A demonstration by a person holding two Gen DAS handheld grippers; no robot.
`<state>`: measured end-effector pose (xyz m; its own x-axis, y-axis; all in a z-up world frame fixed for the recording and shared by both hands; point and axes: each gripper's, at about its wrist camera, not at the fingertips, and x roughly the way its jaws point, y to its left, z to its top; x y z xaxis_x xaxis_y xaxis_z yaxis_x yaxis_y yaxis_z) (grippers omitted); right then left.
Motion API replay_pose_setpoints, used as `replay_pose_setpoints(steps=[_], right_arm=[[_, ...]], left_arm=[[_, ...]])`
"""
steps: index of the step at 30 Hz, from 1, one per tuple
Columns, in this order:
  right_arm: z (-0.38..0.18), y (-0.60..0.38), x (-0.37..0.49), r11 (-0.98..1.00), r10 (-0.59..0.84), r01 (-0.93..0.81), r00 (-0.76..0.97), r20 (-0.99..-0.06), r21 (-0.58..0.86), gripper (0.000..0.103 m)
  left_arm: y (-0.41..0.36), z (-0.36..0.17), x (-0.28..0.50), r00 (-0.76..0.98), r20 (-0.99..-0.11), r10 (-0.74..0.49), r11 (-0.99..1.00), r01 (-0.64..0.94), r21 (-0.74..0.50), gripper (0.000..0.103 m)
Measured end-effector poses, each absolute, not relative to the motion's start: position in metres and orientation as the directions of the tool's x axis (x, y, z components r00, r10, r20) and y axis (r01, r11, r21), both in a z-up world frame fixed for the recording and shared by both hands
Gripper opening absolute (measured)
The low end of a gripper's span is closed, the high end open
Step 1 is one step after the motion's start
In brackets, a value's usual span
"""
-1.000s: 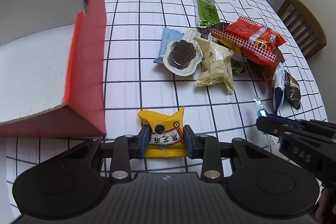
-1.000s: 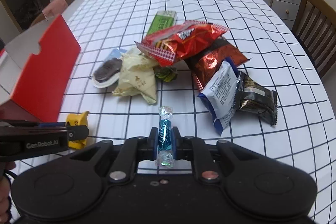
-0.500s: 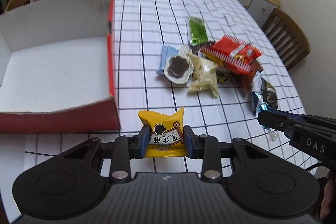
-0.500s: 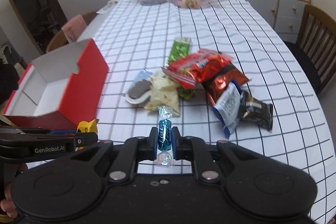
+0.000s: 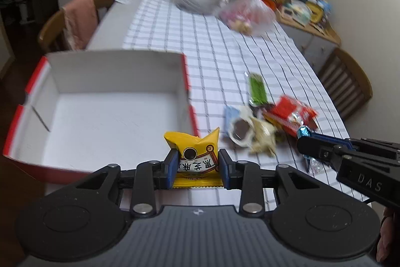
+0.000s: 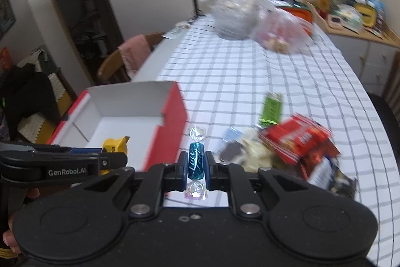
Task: Organize snacks
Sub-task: 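Carry both candies into the white box and open both grippers to drop them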
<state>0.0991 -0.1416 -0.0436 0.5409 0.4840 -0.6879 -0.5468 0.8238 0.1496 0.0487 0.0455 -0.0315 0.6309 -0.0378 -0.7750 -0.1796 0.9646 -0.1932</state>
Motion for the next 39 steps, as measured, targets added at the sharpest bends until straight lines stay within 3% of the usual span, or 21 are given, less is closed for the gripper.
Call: replay_pose_setpoints(steps=[18, 33, 39], right_arm=[[-0.089, -0.002, 0.121, 0.744, 0.51, -0.647, 0.391, -0.766, 0.166, 0.011], [-0.138, 0.041, 0.127, 0.722, 0.431, -0.679, 0.289, -0.855, 0.134, 0.011], [-0.144, 0.035, 0.13, 0.732, 0.419, -0.667, 0.284, -0.863, 0.135, 0.019]], left_arm=[[0.172, -0.04, 0.058, 0.566, -0.813, 0.133, 0.942, -0.327, -0.073, 0.033], [0.2, -0.099, 0.101, 0.409, -0.902, 0.138, 0.959, -0.283, 0.018, 0.034], [0.199, -0.116, 0.105, 0.364, -0.923, 0.128, 0.965, -0.261, 0.031, 0.034]])
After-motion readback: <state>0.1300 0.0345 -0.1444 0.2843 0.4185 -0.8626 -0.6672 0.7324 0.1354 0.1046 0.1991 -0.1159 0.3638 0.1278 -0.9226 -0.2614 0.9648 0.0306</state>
